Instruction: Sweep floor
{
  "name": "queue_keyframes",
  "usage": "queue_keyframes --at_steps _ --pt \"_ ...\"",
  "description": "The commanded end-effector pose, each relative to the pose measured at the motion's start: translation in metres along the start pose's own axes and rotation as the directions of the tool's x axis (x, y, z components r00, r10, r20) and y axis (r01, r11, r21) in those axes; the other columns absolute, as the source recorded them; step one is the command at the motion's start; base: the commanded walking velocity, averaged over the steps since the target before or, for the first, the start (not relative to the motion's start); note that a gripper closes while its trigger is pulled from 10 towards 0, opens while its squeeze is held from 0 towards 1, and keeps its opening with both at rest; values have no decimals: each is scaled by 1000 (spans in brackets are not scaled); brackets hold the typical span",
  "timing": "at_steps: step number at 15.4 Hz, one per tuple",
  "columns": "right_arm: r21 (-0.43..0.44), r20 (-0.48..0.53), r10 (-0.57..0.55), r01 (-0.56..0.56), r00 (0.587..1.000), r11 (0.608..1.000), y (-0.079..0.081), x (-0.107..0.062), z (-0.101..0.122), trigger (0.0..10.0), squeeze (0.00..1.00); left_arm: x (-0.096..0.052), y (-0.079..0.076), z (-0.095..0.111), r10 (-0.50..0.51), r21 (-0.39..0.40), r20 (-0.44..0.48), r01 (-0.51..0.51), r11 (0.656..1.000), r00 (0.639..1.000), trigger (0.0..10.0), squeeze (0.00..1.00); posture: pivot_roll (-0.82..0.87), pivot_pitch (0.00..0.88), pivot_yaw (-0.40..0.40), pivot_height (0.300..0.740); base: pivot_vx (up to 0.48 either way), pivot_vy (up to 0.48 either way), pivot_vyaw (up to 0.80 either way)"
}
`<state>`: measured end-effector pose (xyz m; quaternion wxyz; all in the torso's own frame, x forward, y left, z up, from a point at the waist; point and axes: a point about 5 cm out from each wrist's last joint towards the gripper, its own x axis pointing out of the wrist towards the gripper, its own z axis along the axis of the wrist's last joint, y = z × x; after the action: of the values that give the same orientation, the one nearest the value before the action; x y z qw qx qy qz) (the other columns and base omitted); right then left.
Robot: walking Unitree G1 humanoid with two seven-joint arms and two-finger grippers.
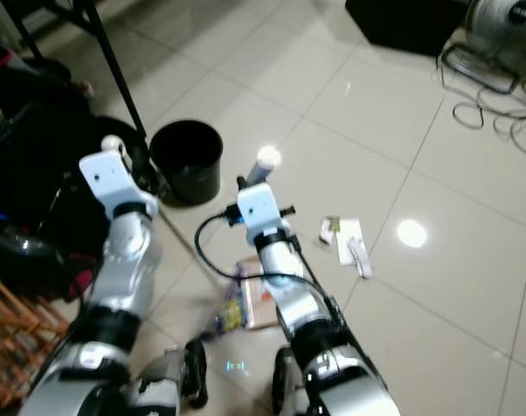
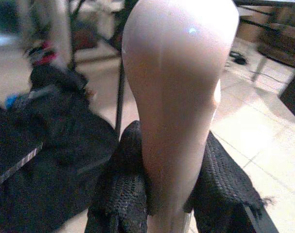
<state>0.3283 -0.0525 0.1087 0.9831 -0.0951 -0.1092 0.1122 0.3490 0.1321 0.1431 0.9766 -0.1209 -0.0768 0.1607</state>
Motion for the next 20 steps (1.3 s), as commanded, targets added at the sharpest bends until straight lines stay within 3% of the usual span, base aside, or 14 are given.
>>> queue_keyframes --at_steps 1,4,7,10,12,14,15,17,20 --pt "77 -91 -56 63 994 995 -3 -4 -11 10000 0 2 -1 0 96 -92 -20 -98 991 995 10000 0 72 274 -25 740 0 0 0" --pt "144 -120 -83 100 989 985 -3 0 -10 10000 0 13 -2 15 194 -168 10 -190 967 981 10000 0 66 264 -25 740 0 0 0" --pt "181 -118 -76 97 990 979 -4 3 -7 10000 0 23 -10 32 155 -191 57 -142 971 986 10000 0 70 249 -23 740 0 0 0" --pt "227 -109 -52 76 993 971 -8 6 -4 10000 0 31 -32 54 5 -226 103 19 974 995 10000 0 82 221 -18 740 0 0 0" --pt "239 -95 -51 72 994 968 -15 8 0 10000 0 35 -46 70 -135 -227 136 164 960 981 10000 0 85 193 -11 740 0 0 0" --pt "236 -80 -53 70 995 969 -23 8 1 10000 0 39 -51 80 -229 -206 137 254 945 964 10000 0 90 173 -4 740 0 0 0" --pt "221 -75 -54 69 996 973 -31 8 1 10000 0 45 -51 91 -333 -132 142 351 927 932 10000 0 98 143 9 740 0 0 0" --pt "223 -77 -79 94 994 970 -42 6 0 10000 0 49 -44 103 -406 -44 155 417 908 901 10000 0 100 116 23 740 0 0 0" --pt "229 -80 -117 132 990 964 -55 4 0 10000 0 52 -38 112 -477 12 146 480 877 867 10000 0 98 84 38 740 0 0 0"
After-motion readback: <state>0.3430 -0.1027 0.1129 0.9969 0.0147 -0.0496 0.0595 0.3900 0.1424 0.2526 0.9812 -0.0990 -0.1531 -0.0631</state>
